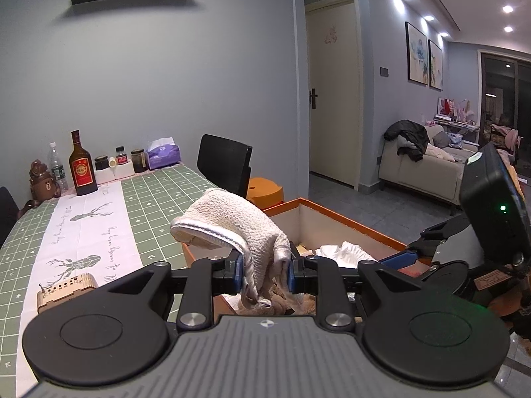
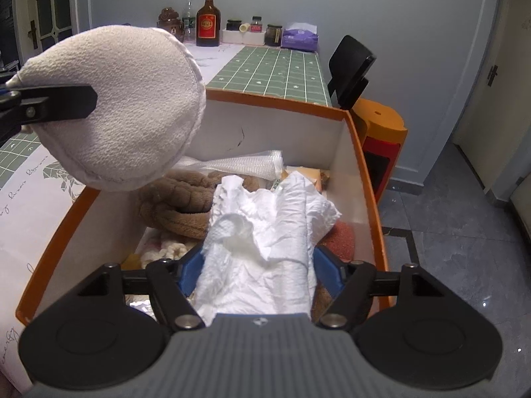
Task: Organize soft objects
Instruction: 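Lower the white bag into the orange box and open the right tool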
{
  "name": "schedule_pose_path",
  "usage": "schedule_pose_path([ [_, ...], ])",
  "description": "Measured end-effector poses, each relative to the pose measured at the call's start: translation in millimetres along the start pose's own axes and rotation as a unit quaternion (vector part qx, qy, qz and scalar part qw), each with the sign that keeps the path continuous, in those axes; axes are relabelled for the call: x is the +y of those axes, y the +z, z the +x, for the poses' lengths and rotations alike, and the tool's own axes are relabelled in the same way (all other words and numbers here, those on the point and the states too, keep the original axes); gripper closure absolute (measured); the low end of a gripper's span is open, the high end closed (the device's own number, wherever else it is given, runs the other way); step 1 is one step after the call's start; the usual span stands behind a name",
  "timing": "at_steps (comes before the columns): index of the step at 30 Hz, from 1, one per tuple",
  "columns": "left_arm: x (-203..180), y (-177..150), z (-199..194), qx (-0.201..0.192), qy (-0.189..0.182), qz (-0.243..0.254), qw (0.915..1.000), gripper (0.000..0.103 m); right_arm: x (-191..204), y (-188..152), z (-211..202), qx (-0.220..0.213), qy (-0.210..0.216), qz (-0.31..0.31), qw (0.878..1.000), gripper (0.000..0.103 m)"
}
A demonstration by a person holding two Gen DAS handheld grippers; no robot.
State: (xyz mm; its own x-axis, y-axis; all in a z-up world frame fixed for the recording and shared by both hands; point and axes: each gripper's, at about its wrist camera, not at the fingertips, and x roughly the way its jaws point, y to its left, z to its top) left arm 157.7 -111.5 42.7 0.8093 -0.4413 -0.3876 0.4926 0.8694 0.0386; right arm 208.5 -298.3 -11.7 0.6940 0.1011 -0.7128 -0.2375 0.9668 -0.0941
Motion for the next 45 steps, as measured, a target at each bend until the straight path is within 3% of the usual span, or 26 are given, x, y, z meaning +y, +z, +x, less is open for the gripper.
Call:
schedule_pose_path([
  [4, 0, -1, -6, -0.005, -0.005, -0.006, 1.0000, 0.075, 6, 2, -13, -0.008, 0.004, -0.019, 1.000, 0.035],
  [7, 0, -2, -10, -0.009, -0.002, -0.008, 0.9999, 0.075, 7, 7, -22, -0.023, 0.010, -0.033, 0.999, 0.057],
  [9, 2, -2, -12, -0.010, -0.001, -0.012, 0.9999, 0.075, 10, 9, -26, -0.024, 0.011, -0.046, 0.999, 0.078],
  [11, 3, -2, -15, -0.013, 0.002, -0.013, 0.9998, 0.075, 11, 13, -25, -0.023, 0.009, -0.053, 0.998, 0.088],
  [17, 4, -1, -21, -0.015, 0.008, -0.011, 0.9998, 0.075, 16, 17, 16, 0.047, 0.020, -0.085, 0.995, 0.094],
  [27, -3, 5, -8, -0.001, 0.010, 0.006, 0.9999, 0.075, 9, 32, 73, 0.160, 0.049, -0.121, 0.978, 0.096],
  [32, -4, 5, -3, 0.002, 0.012, 0.006, 0.9999, 0.075, 7, 33, 103, 0.207, 0.035, -0.134, 0.969, 0.098],
  [45, -4, 8, -4, 0.004, 0.020, 0.005, 0.9998, 0.075, 15, 33, 114, 0.223, 0.016, -0.186, 0.957, 0.097],
])
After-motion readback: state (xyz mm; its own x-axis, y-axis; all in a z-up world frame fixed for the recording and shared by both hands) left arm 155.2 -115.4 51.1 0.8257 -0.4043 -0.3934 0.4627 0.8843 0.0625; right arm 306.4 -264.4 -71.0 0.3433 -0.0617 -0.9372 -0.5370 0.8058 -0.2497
